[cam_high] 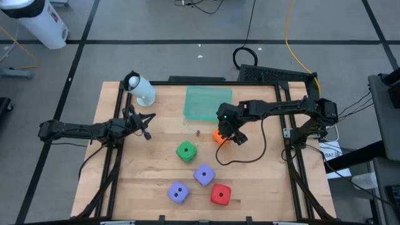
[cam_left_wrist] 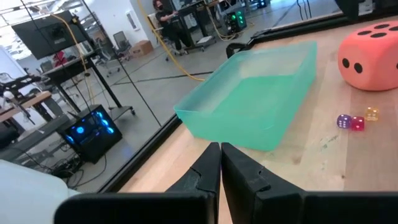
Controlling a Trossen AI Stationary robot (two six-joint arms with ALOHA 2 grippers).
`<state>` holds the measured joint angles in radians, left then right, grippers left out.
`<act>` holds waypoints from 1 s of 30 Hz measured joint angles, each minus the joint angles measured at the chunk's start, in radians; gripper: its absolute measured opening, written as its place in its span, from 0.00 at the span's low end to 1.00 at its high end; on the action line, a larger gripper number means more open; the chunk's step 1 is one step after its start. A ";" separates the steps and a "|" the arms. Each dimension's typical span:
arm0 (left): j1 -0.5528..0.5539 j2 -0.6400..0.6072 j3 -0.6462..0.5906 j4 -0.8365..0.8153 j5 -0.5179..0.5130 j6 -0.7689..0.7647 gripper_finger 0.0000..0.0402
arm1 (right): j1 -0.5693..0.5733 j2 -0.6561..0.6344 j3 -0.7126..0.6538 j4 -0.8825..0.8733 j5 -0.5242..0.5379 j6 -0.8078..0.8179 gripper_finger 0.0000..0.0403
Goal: Pick & Place Dice
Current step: Put the big orange dice into the bin
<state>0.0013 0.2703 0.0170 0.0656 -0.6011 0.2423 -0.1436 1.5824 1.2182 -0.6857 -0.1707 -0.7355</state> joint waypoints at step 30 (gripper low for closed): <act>0.000 0.000 0.000 0.042 0.001 -0.036 0.06 | 0.000 0.182 0.002 0.068 -0.094 0.271 0.73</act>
<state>0.0013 0.2703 0.0166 0.1078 -0.5999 0.2066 -0.1439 1.7641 1.2201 -0.6174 -0.2645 -0.4643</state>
